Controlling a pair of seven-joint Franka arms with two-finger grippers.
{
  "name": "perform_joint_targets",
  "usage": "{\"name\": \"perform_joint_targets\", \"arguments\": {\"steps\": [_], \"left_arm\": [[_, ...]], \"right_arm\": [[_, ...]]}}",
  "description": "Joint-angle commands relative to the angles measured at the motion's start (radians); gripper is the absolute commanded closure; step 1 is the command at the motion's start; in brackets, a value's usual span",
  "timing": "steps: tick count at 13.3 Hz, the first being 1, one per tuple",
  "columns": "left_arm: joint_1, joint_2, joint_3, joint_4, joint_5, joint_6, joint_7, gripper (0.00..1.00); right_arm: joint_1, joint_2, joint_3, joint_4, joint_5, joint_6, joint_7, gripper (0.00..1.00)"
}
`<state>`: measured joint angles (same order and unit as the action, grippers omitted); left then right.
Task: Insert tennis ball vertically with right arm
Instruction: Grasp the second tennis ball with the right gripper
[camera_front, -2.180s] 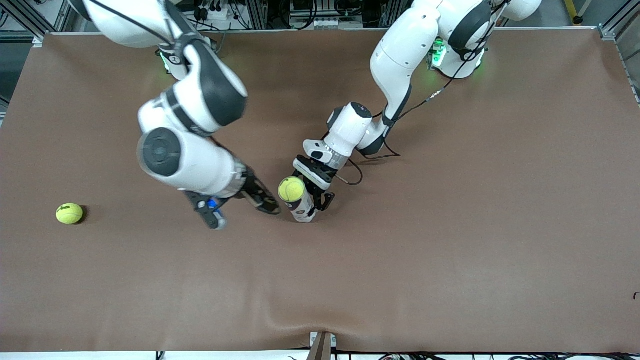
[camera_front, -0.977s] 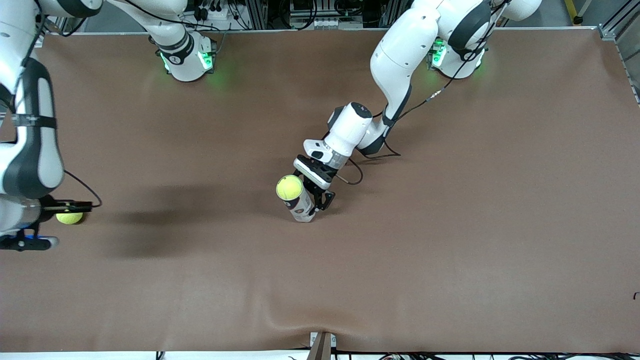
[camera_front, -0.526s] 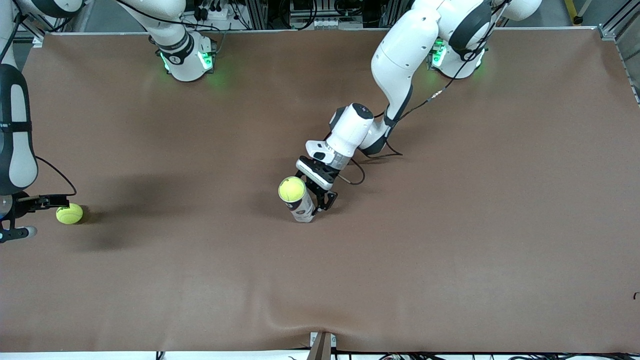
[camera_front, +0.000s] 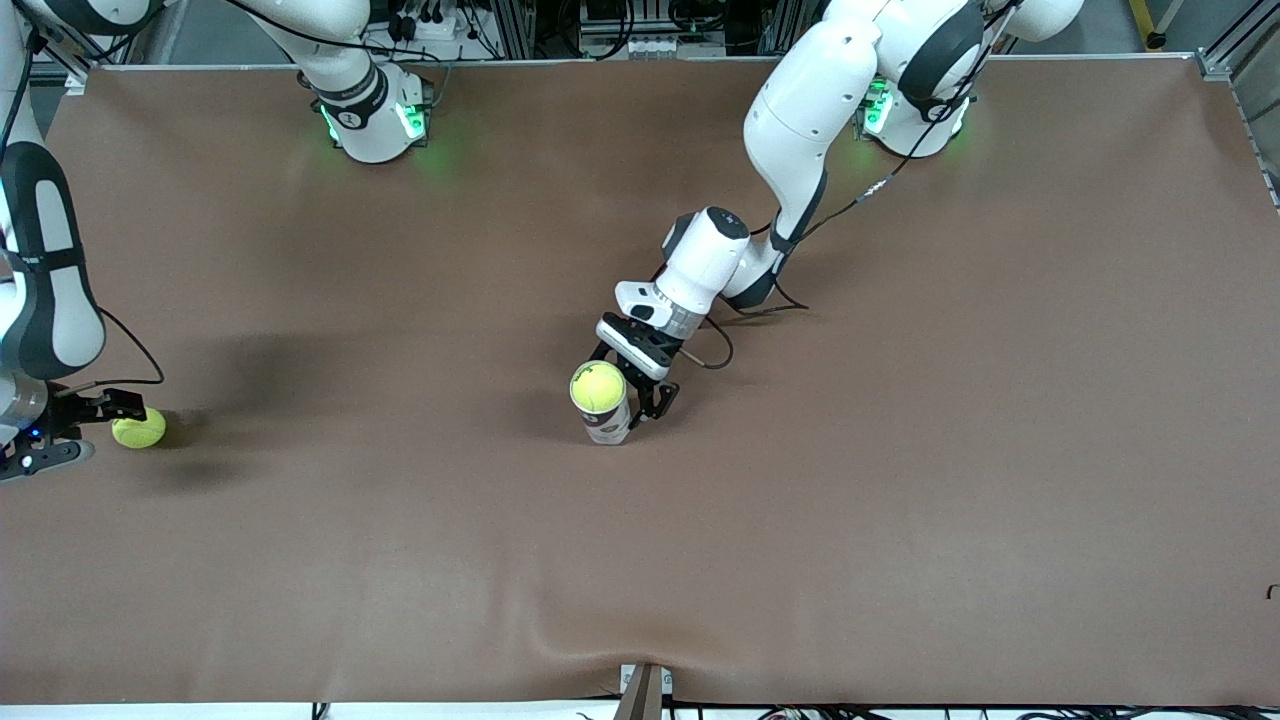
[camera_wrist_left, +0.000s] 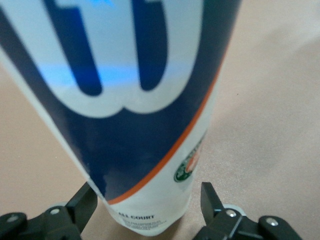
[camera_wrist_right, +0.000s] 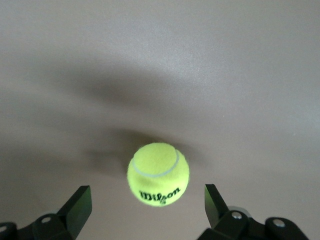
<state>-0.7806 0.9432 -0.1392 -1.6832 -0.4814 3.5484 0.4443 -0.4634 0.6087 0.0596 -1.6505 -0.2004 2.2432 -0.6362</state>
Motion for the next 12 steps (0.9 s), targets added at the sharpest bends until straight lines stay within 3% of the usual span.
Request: {"name": "perform_joint_targets", "arguments": {"steps": [1, 4, 10, 12], "left_arm": [[0.008, -0.034, -0.003, -0.035, 0.02, 0.004, 0.004, 0.08], [0.007, -0.034, -0.003, -0.033, 0.02, 0.004, 0.004, 0.08], [0.006, -0.034, -0.003, -0.032, 0.02, 0.004, 0.004, 0.11], [0.006, -0.034, -0.003, -0.032, 0.02, 0.004, 0.004, 0.12]], "right_arm": [[-0.026, -0.02, 0.025, -0.061, -0.02, 0.075, -0.043, 0.0], [-0.029, -0.024, 0.023, -0.139, -0.025, 0.205, -0.068, 0.0], [-0.058, -0.018, 0.023, -0.141, -0.031, 0.239, -0.177, 0.0], [-0.076, -0.012, 0.023, -0.178, -0.031, 0.316, -0.195, 0.0]]}}
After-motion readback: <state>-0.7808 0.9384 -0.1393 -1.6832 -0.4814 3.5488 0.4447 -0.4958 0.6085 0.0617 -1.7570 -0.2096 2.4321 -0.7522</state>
